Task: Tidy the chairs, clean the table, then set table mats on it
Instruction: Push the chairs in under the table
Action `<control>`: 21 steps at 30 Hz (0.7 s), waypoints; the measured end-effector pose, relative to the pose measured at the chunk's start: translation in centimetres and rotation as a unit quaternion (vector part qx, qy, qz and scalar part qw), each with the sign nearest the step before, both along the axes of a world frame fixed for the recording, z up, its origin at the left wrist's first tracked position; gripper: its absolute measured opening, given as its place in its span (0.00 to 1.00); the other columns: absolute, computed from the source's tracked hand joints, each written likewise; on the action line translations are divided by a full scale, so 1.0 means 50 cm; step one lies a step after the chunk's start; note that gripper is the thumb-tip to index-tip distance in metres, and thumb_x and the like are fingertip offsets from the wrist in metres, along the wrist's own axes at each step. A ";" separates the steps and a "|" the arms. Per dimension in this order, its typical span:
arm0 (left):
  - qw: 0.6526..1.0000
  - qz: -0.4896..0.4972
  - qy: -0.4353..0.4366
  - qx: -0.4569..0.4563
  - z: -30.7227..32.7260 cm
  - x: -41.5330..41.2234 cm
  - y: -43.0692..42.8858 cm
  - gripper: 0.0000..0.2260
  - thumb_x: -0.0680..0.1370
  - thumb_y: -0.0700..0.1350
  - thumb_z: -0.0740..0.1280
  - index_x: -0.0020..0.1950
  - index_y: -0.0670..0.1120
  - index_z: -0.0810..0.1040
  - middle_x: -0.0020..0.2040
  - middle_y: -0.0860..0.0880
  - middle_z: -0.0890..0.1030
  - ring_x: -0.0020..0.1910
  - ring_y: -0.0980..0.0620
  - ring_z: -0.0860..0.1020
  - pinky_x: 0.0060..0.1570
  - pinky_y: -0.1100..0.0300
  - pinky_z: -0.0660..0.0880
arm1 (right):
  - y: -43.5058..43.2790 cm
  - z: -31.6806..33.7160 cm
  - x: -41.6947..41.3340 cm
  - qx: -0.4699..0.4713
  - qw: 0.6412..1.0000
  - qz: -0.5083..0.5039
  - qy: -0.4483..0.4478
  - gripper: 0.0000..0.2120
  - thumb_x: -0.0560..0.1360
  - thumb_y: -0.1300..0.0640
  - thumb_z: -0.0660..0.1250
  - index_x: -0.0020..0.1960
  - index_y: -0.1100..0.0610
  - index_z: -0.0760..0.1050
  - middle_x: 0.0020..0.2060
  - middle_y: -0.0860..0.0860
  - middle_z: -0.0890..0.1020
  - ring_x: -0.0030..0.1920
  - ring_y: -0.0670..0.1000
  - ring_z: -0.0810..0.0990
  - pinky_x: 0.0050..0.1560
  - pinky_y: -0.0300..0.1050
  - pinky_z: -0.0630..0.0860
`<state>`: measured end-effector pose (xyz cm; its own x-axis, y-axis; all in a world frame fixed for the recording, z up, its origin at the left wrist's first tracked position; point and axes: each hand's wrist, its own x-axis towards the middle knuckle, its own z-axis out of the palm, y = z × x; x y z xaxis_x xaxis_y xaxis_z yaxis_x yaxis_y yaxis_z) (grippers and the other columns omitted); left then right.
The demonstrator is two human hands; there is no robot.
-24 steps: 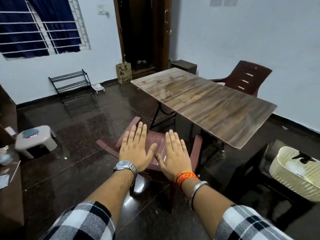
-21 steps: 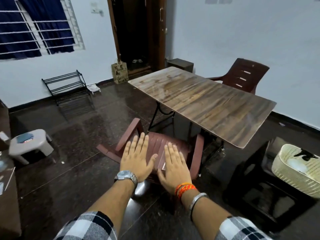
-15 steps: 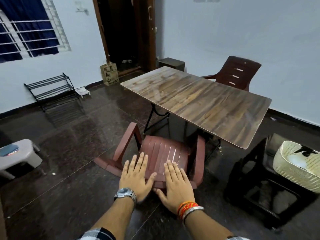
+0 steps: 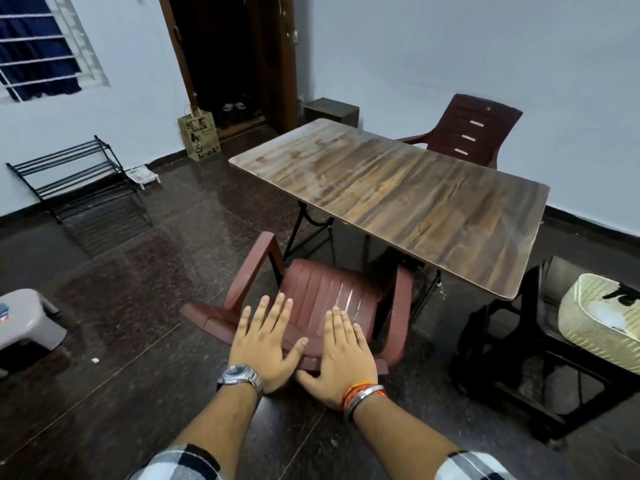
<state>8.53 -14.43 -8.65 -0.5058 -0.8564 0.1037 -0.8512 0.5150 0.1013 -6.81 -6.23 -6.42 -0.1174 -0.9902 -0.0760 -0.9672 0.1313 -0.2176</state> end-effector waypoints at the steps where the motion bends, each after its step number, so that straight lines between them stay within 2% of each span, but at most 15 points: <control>1: 1.000 -0.001 0.000 -0.002 0.002 0.002 -0.016 0.34 0.77 0.67 0.50 0.79 0.51 0.53 0.78 0.53 0.53 0.77 0.50 0.52 0.73 0.46 0.45 | -0.016 0.000 0.004 0.000 1.000 -0.004 -0.004 0.52 0.70 0.30 0.54 0.79 0.63 0.40 0.80 0.59 0.43 0.79 0.56 0.41 0.77 0.53 0.39; 6: 1.000 -0.013 0.000 -0.004 0.003 0.015 -0.120 0.34 0.77 0.67 0.48 0.79 0.52 0.51 0.79 0.54 0.50 0.78 0.52 0.48 0.74 0.46 0.43 | -0.112 -0.006 0.024 -0.010 0.999 -0.036 -0.019 0.55 0.67 0.28 0.53 0.79 0.63 0.41 0.79 0.60 0.44 0.79 0.57 0.42 0.78 0.54 0.41; 14: 0.998 -0.037 -0.038 0.023 0.020 0.050 -0.290 0.36 0.75 0.69 0.42 0.78 0.54 0.39 0.77 0.57 0.38 0.76 0.55 0.37 0.73 0.49 0.35 | -0.265 0.002 0.071 0.015 0.997 -0.063 -0.044 0.59 0.64 0.24 0.48 0.79 0.64 0.38 0.79 0.61 0.41 0.79 0.58 0.40 0.78 0.57 0.43; 18: 0.996 -0.071 -0.047 0.029 0.023 0.076 -0.360 0.37 0.74 0.71 0.42 0.78 0.54 0.39 0.78 0.57 0.38 0.76 0.56 0.37 0.73 0.49 0.34 | -0.321 0.003 0.103 0.026 0.995 -0.080 -0.054 0.58 0.65 0.25 0.52 0.79 0.64 0.38 0.79 0.60 0.42 0.79 0.58 0.40 0.78 0.56 0.42; 21: 0.992 -0.118 -0.030 0.042 0.024 0.088 -0.410 0.40 0.73 0.74 0.42 0.78 0.54 0.40 0.78 0.57 0.39 0.76 0.57 0.38 0.73 0.50 0.35 | -0.356 0.001 0.118 0.055 0.990 -0.107 -0.070 0.62 0.63 0.22 0.54 0.79 0.64 0.38 0.79 0.60 0.42 0.79 0.57 0.39 0.78 0.55 0.40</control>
<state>12.95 -34.91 -7.42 -0.6968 -0.7172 0.0001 -0.7133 0.6930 0.1046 -0.92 -24.02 -6.35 -0.3048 -0.9285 -0.2122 -0.8762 0.3607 -0.3196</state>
